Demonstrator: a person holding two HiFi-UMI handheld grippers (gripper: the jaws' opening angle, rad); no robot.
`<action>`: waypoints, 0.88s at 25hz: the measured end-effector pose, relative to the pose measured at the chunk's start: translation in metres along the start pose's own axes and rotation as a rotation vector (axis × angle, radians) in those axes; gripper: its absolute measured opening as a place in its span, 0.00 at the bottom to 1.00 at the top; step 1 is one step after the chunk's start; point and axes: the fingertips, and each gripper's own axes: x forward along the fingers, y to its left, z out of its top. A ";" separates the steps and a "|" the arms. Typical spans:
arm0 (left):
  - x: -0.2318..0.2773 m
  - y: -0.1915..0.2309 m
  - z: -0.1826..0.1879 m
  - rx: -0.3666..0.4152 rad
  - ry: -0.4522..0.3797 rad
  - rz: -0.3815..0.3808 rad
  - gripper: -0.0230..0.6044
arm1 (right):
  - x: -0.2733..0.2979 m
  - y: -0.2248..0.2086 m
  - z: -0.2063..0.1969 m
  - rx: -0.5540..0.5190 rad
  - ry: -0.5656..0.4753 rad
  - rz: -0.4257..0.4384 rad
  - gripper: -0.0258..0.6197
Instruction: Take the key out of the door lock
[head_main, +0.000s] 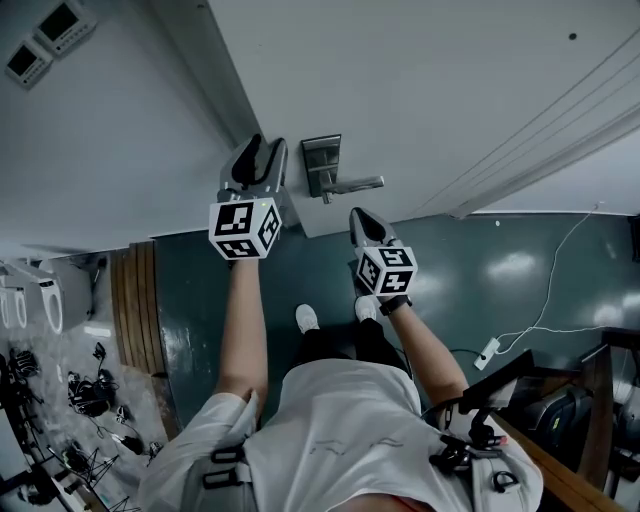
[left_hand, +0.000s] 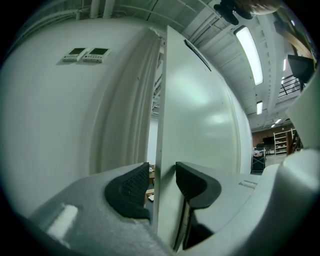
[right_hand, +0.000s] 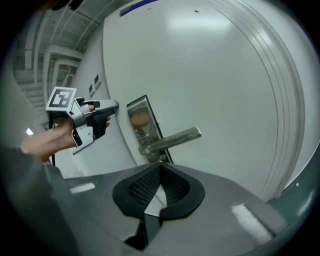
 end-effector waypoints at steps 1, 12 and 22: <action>0.000 -0.001 0.000 0.003 -0.002 -0.009 0.29 | 0.004 0.000 -0.005 0.045 0.006 0.021 0.05; 0.001 -0.003 -0.001 0.021 -0.006 -0.051 0.23 | 0.046 -0.025 -0.045 0.430 0.059 0.159 0.05; 0.000 -0.005 0.001 0.033 -0.015 -0.064 0.23 | 0.068 -0.013 -0.040 0.661 -0.032 0.371 0.27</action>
